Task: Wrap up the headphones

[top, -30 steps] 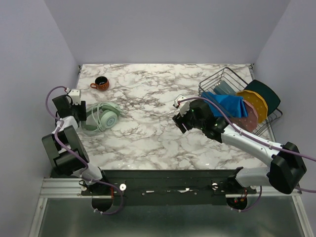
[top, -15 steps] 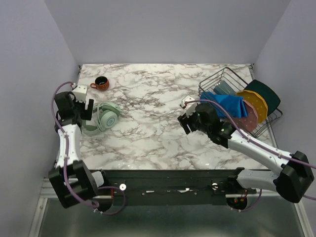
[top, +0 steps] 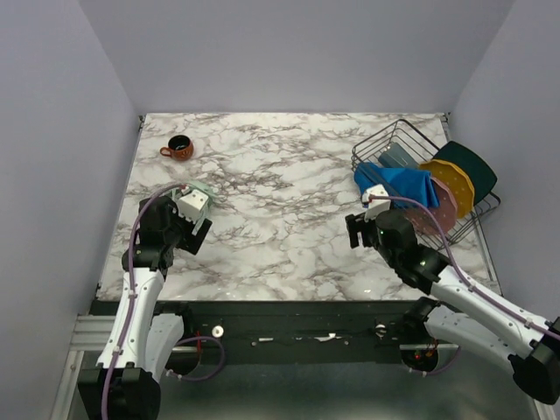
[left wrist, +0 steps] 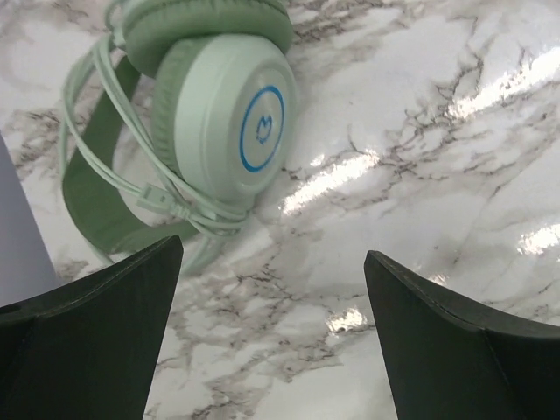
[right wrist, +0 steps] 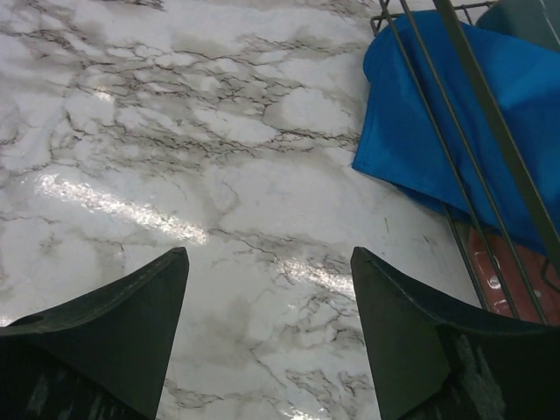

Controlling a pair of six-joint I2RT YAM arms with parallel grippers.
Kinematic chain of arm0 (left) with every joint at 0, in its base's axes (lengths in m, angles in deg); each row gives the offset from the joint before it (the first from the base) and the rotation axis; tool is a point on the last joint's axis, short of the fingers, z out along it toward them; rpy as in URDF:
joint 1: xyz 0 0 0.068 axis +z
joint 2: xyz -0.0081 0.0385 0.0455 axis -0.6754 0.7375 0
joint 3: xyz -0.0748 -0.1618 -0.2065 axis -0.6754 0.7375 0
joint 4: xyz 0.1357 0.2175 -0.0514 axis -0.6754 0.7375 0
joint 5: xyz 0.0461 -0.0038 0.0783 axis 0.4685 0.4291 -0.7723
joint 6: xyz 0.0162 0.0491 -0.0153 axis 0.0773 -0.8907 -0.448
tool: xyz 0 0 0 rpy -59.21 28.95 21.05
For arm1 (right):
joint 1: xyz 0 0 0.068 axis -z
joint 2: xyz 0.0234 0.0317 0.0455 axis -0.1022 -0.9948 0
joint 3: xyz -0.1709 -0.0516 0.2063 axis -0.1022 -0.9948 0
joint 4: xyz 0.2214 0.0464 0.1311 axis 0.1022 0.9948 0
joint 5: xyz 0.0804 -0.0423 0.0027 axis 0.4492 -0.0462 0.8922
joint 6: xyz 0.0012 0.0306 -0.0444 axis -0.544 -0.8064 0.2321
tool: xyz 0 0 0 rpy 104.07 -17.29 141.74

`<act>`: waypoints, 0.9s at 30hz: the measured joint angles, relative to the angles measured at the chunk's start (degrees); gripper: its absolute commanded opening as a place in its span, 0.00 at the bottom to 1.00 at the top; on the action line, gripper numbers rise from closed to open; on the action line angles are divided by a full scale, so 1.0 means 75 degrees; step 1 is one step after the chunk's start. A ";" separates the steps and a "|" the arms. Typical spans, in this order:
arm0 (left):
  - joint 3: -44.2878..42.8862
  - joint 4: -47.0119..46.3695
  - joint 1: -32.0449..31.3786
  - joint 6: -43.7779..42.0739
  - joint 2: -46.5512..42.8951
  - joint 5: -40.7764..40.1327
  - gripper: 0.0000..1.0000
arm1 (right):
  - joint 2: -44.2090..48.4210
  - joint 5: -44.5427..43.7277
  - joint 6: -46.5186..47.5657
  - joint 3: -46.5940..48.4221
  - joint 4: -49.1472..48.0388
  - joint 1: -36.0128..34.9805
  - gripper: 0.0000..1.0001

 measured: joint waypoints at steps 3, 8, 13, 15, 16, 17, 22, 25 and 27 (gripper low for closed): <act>0.0312 0.0087 0.0000 0.0143 -0.0128 -0.0006 0.99 | 0.0647 -0.0350 -0.0204 -0.0373 -0.0012 0.0003 0.93; 0.0708 0.0044 0.0000 0.0411 -0.0265 -0.0364 0.99 | 0.1585 -0.0731 -0.0411 -0.0749 -0.0067 0.0003 1.00; 0.0833 0.0009 0.0000 0.0510 -0.0711 -0.0568 0.99 | 0.1929 -0.0825 -0.0574 -0.0845 -0.0128 0.0003 1.00; 0.0836 -0.0032 0.0000 0.0513 -0.0731 -0.0612 0.99 | 0.1947 -0.0822 -0.0597 -0.0860 -0.0128 0.0003 1.00; 0.0845 -0.0055 0.0000 0.0513 -0.0726 -0.0638 0.99 | 0.1947 -0.0819 -0.0609 -0.0871 -0.0131 0.0003 1.00; 0.0863 -0.0061 0.0000 0.0513 -0.0723 -0.0656 0.99 | 0.1944 -0.0819 -0.0615 -0.0871 -0.0128 0.0003 1.00; 0.0915 -0.0073 0.0000 0.0513 -0.0723 -0.0723 0.99 | 0.1935 -0.0813 -0.0670 -0.0871 -0.0154 0.0003 1.00; 0.0935 -0.0099 0.0000 0.0542 -0.0723 -0.0796 0.99 | 0.1926 -0.0810 -0.0676 -0.0871 -0.0201 0.0003 1.00; 0.0970 -0.0152 0.0000 0.0589 -0.0720 -0.0883 0.99 | 0.1918 -0.0807 -0.0679 -0.0871 -0.0248 0.0003 1.00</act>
